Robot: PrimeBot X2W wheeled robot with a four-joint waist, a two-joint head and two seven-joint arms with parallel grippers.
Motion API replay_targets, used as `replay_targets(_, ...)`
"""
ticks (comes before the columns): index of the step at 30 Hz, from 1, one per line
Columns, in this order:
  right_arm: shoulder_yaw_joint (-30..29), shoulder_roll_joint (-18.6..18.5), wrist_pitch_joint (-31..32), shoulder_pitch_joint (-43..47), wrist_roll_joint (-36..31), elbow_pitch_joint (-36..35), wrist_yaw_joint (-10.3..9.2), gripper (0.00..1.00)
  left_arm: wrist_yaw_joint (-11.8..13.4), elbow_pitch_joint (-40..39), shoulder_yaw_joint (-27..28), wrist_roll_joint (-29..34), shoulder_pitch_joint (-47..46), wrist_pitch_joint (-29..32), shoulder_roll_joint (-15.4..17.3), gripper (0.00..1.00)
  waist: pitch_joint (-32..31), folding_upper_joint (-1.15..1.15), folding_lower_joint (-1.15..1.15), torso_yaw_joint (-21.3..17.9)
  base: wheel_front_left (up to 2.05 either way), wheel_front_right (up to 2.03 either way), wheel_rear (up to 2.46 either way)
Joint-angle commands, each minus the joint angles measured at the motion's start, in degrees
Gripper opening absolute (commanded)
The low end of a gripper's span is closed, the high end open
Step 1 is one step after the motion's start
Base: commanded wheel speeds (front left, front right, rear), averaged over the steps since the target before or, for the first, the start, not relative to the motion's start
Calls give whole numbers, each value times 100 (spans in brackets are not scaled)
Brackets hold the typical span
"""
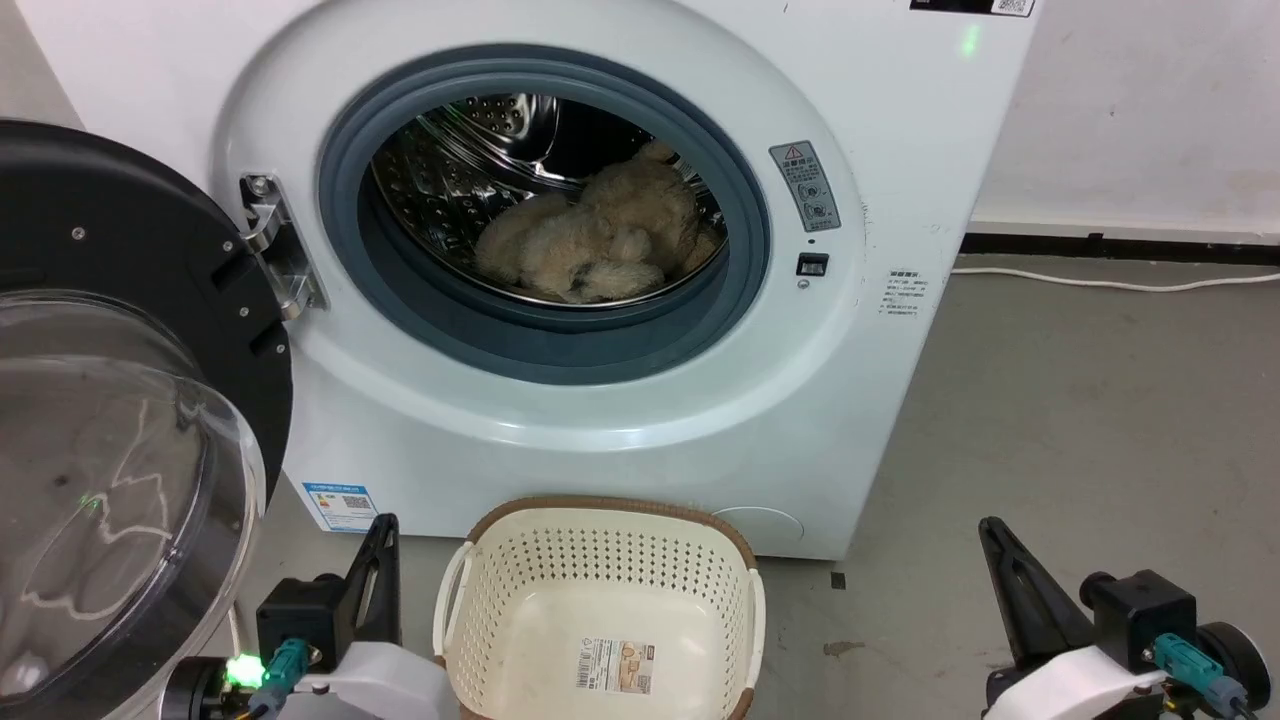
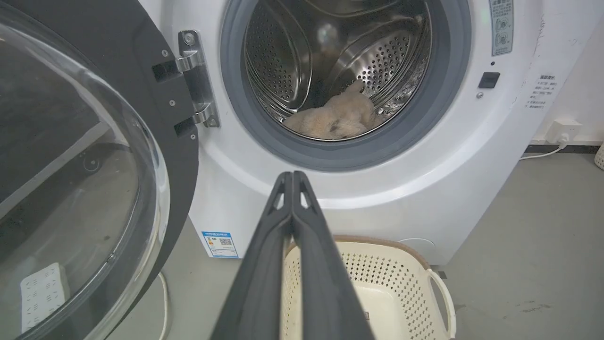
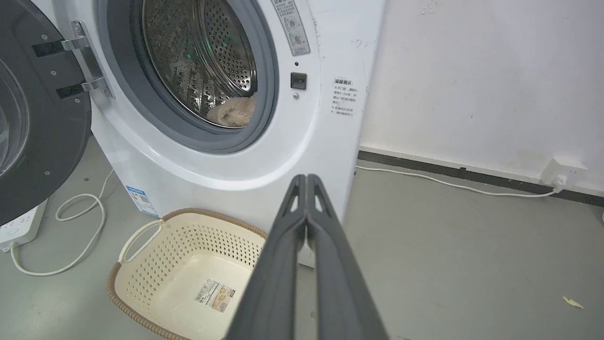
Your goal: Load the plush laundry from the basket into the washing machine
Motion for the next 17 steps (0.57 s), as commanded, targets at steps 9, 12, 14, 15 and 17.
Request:
replay_targets(9, -11, 33, 135, -207, -131, -35, 4, 0, -59, -97, 56, 119, -127, 128, -15, 0, 25, 0, 0, -1, 0, 0, 0)
replay_targets(12, -12, 35, 171, -234, -159, -37, 4, 0, -66, -116, 66, 142, -142, 163, -18, 0, 32, 0, 0, -2, 0, 0, 0)
replay_targets(14, -12, 36, 182, -243, -168, -37, 4, 0, -68, -123, 69, 150, -147, 175, -19, 0, 35, 0, 0, -2, 0, 0, 0)
replay_targets(15, -13, 37, 206, -261, -187, -39, 5, 0, -73, -136, 76, 165, -157, 198, -21, 0, 40, 0, 0, -2, 0, 0, 0)
replay_targets(17, -13, 37, 208, -262, -188, -39, 5, 0, -73, -137, 76, 166, -158, 201, -22, 0, 40, 0, 0, -2, 0, 0, 0)
